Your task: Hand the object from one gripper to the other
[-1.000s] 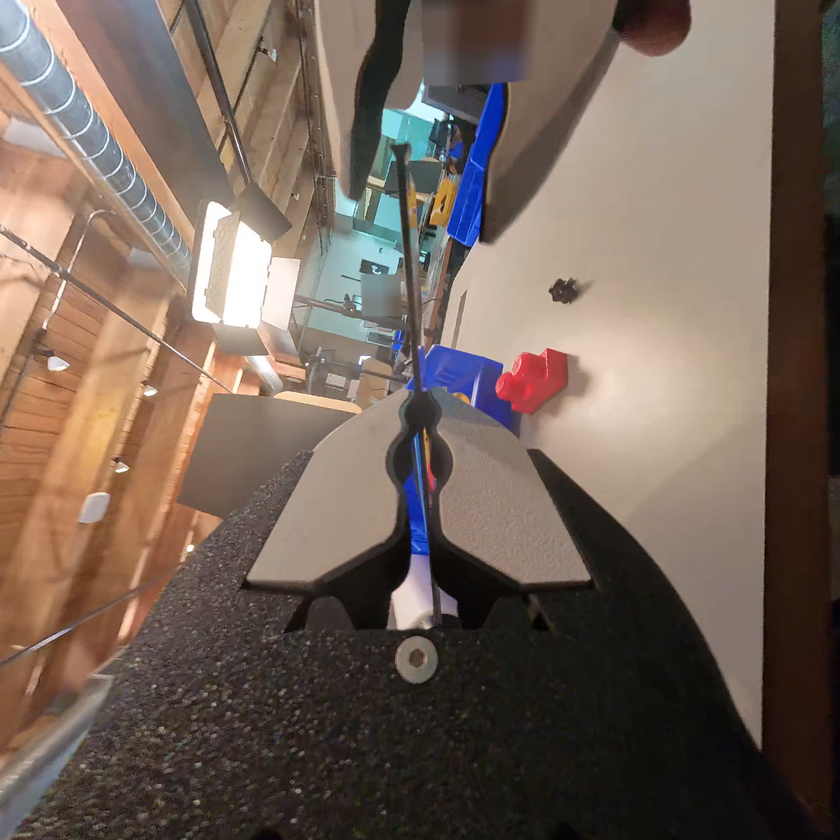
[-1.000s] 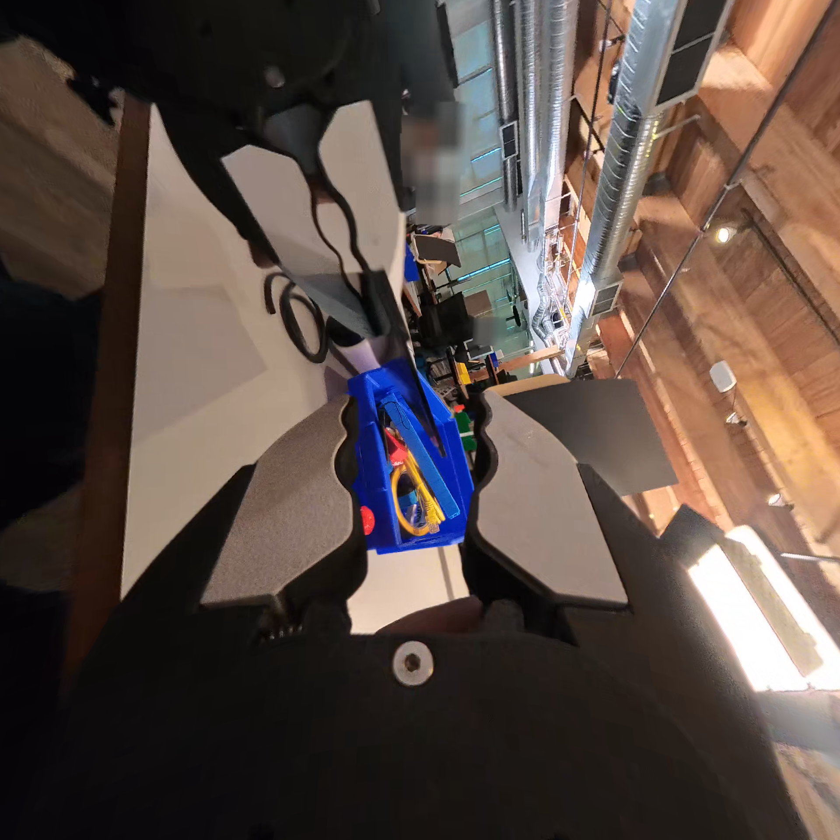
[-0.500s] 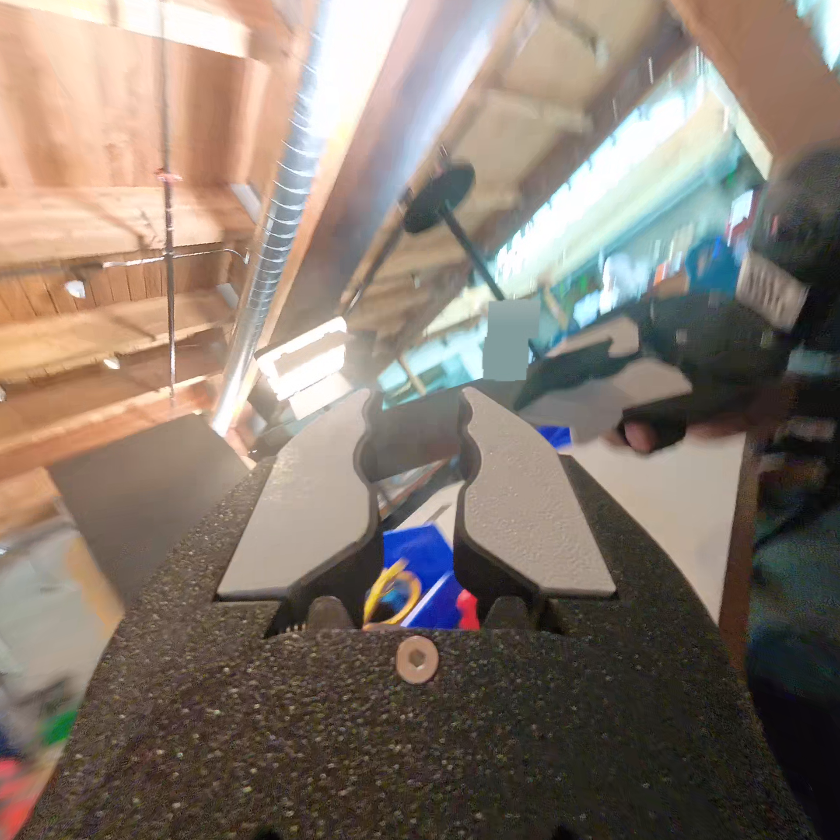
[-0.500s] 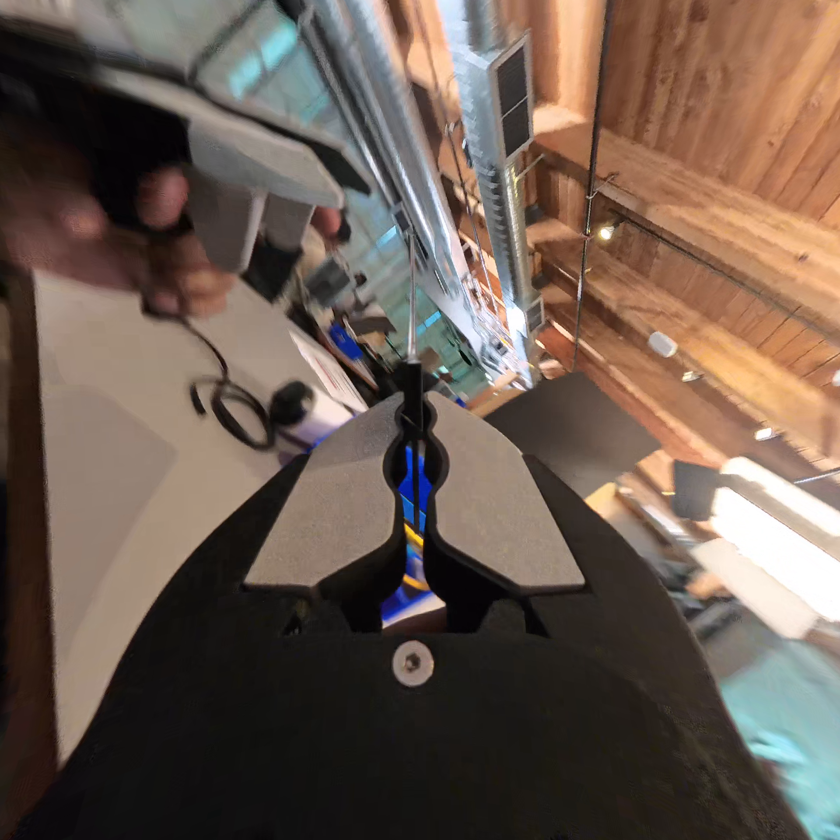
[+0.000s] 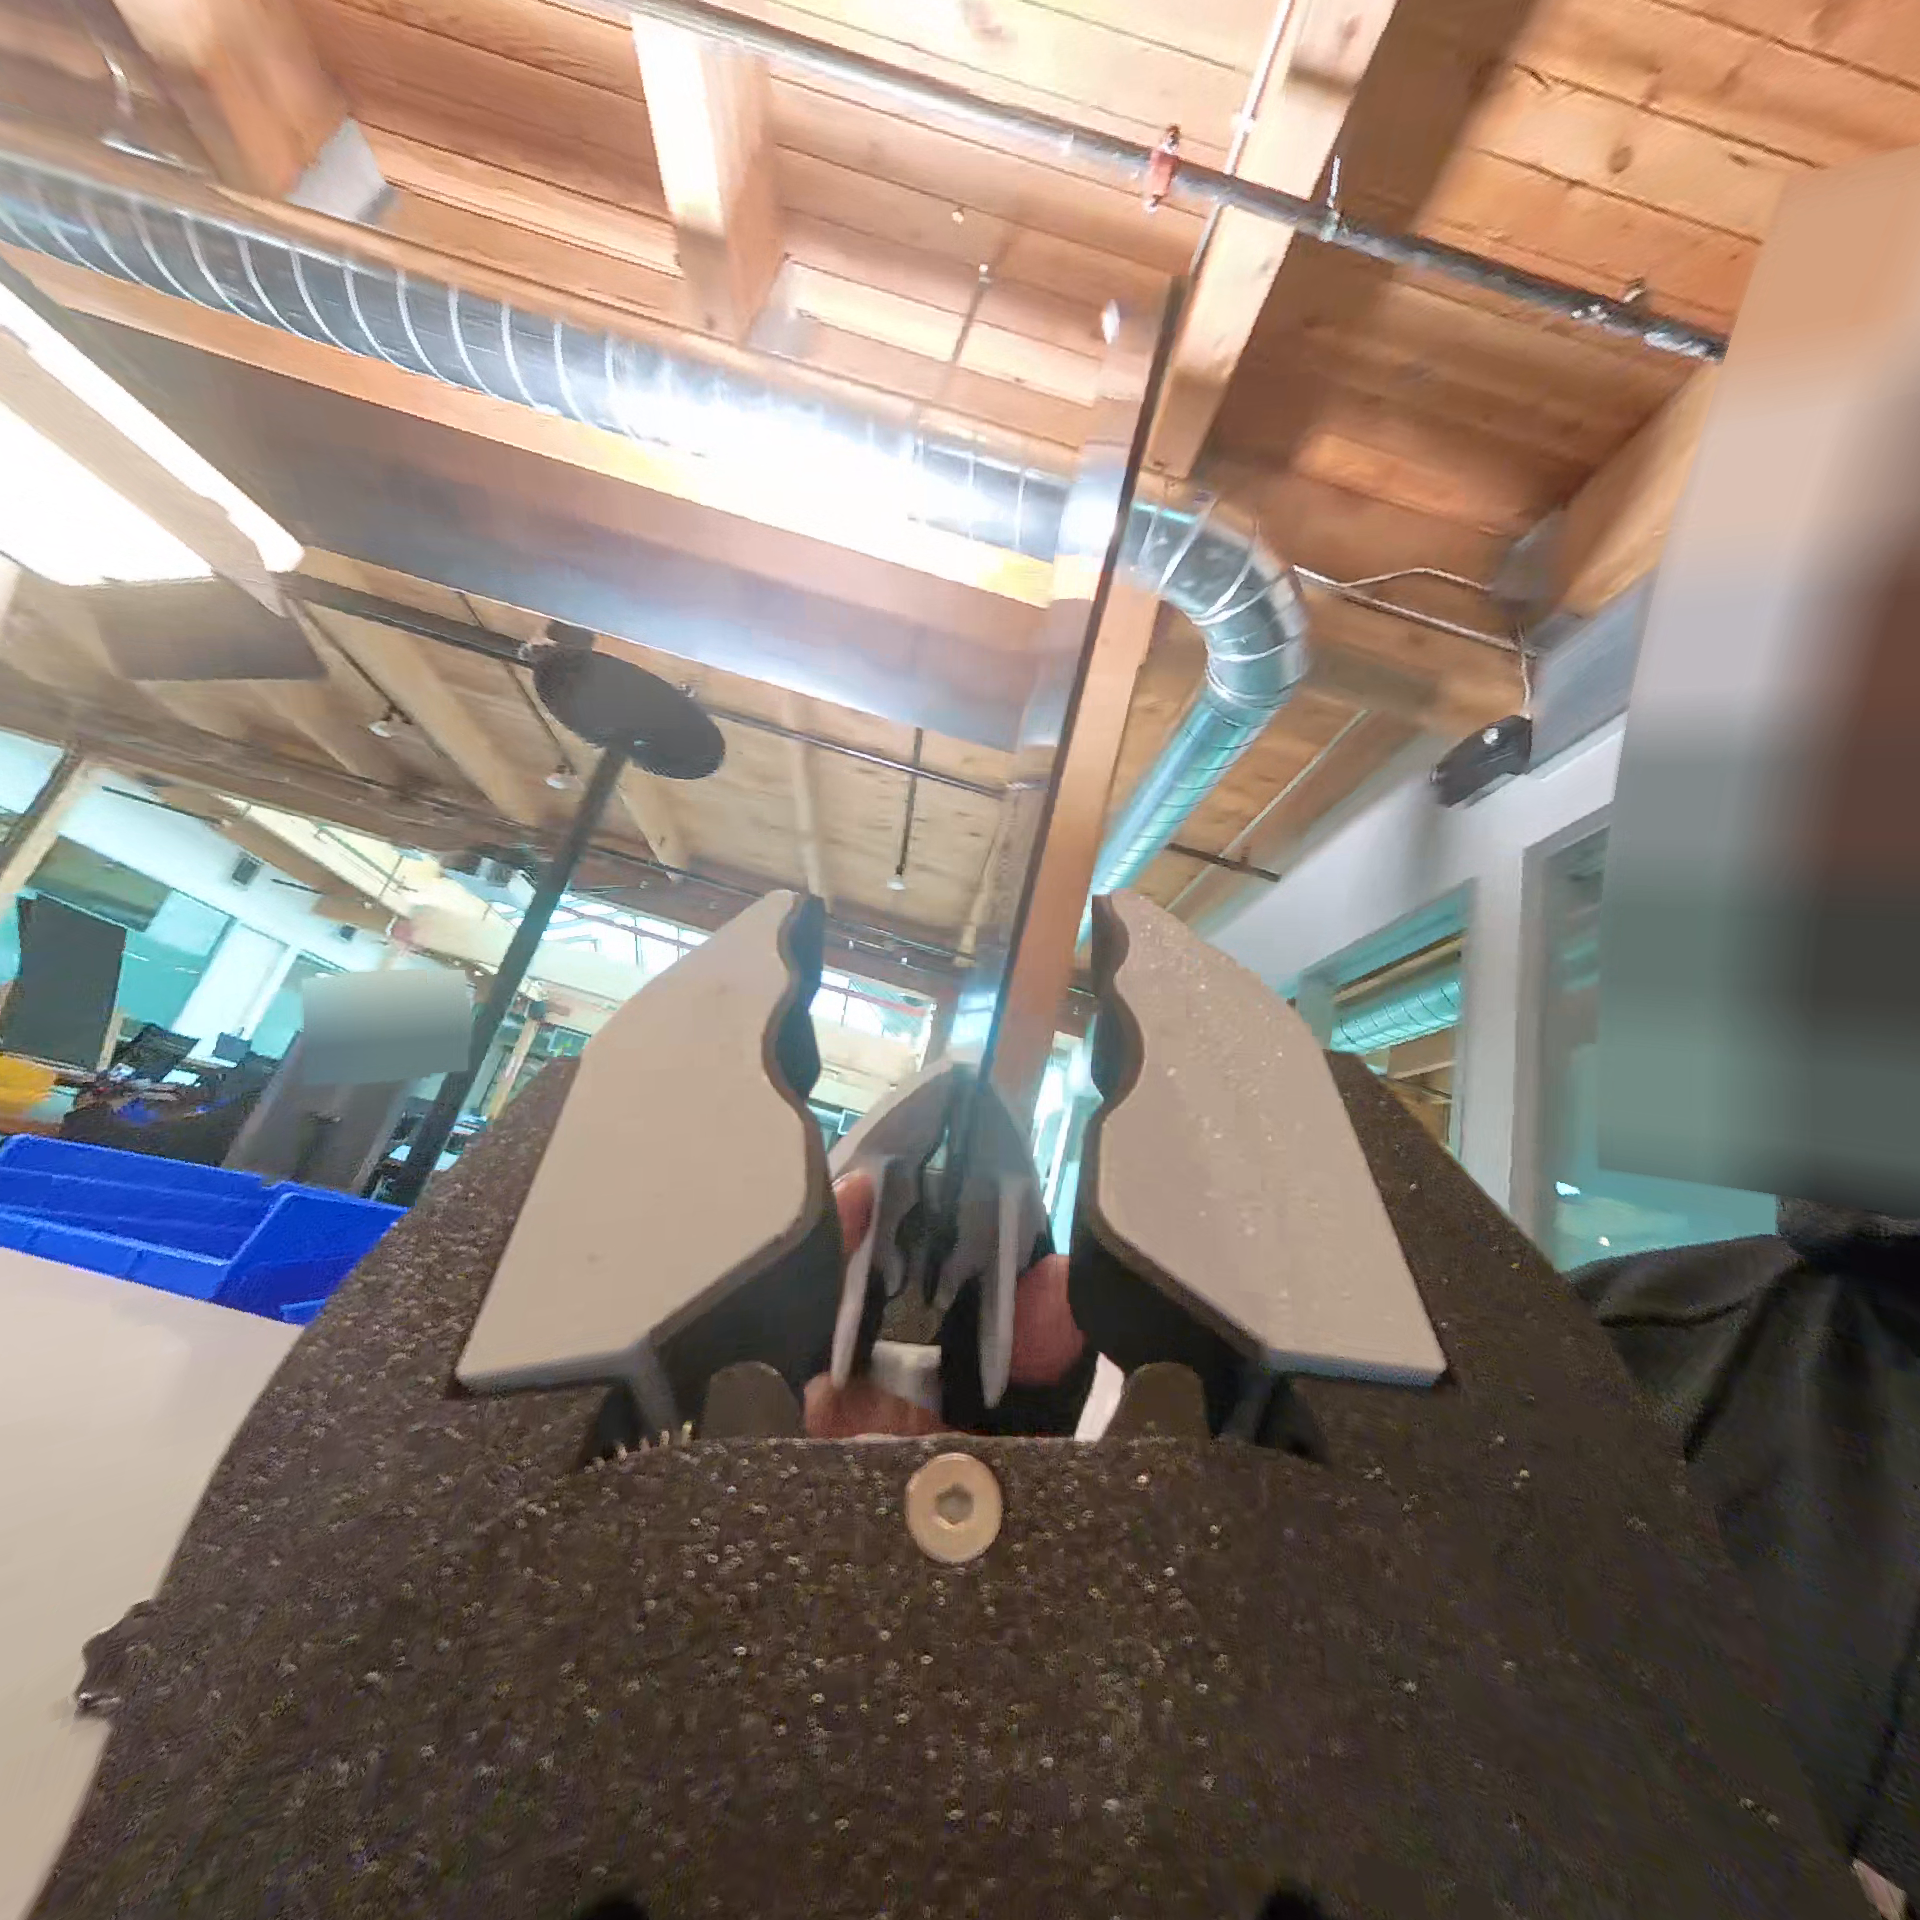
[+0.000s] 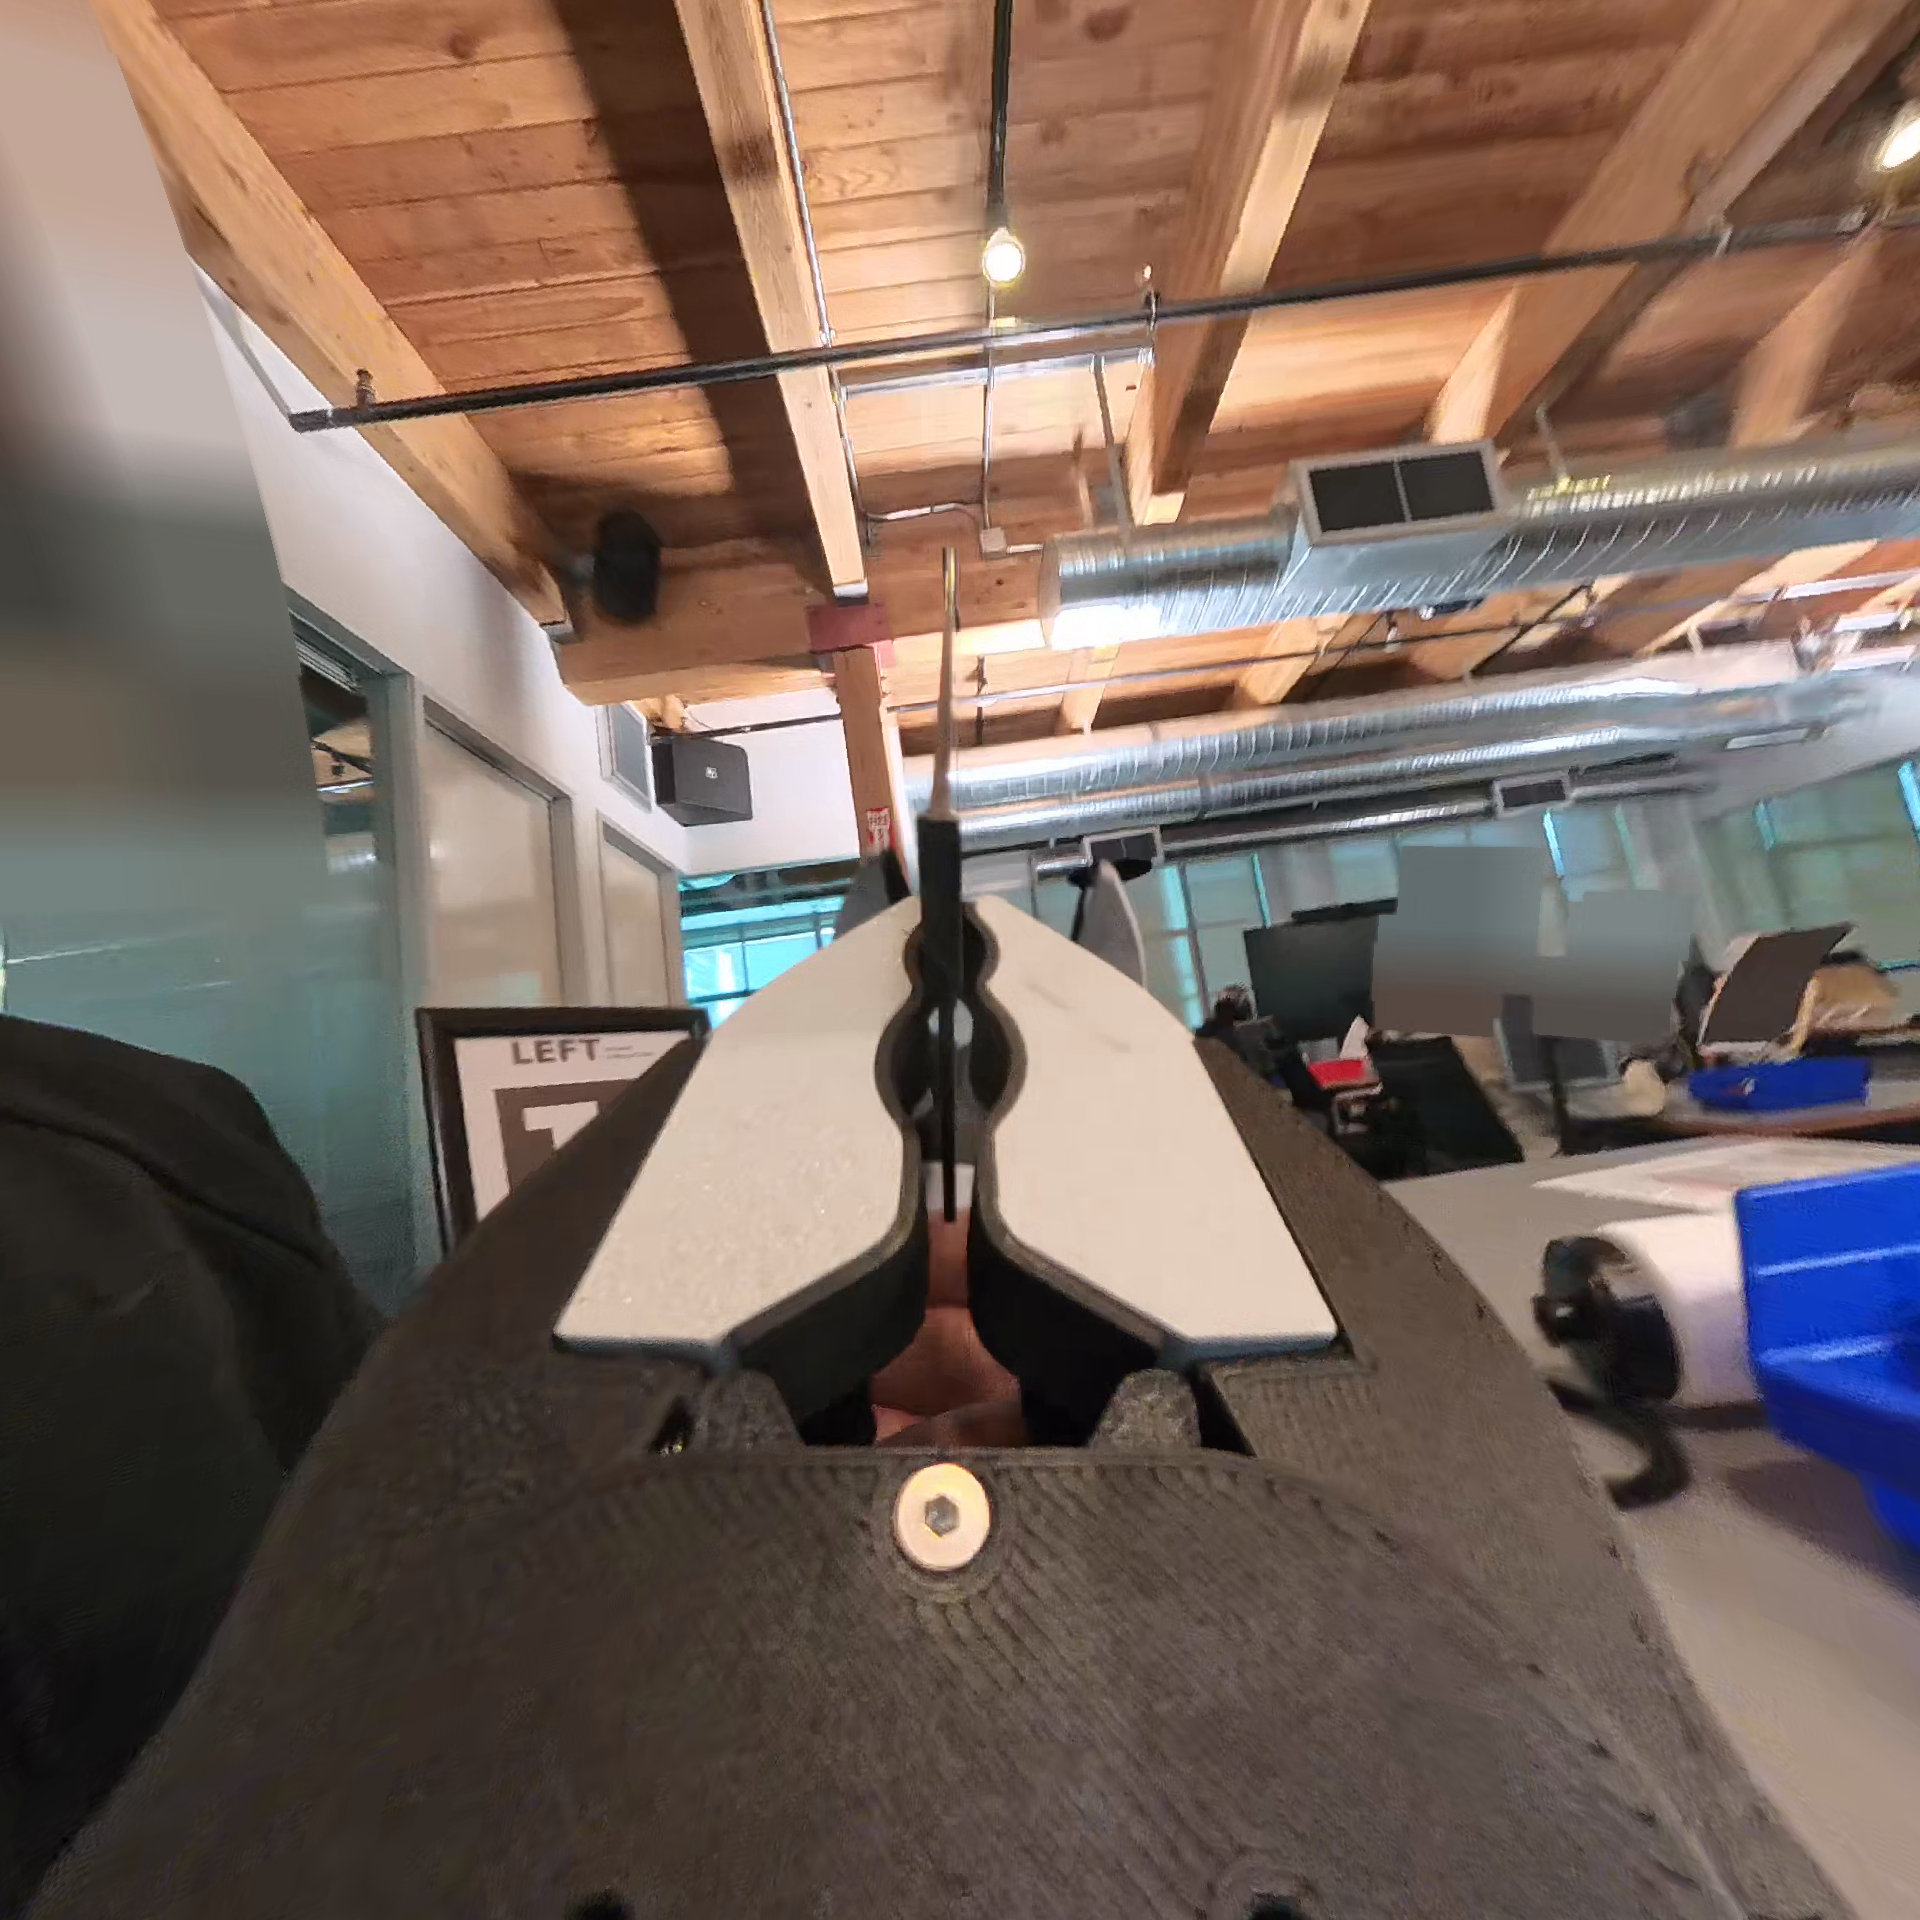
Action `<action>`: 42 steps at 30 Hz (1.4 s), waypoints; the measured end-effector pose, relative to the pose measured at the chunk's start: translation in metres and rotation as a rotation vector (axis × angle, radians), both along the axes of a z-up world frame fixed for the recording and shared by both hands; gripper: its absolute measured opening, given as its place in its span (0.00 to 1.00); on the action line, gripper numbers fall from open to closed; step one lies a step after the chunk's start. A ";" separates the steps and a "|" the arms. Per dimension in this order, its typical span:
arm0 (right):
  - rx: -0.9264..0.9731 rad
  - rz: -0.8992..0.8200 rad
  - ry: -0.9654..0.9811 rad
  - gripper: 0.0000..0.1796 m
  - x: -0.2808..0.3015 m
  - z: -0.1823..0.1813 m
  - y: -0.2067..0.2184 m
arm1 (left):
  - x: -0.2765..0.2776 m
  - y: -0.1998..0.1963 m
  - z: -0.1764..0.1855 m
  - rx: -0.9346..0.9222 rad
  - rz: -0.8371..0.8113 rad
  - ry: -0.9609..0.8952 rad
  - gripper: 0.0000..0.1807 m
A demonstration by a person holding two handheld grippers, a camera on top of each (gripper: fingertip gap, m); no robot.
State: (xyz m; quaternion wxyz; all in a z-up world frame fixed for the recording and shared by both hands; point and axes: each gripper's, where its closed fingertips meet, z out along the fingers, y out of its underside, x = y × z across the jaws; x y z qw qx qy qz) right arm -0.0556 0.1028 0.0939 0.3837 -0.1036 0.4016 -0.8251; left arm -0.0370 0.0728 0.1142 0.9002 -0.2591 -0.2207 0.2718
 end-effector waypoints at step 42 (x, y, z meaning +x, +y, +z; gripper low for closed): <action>0.191 -1.051 1.513 0.00 -0.033 -0.090 -0.051 | -0.032 -0.065 -0.102 -1.730 1.237 -0.458 0.23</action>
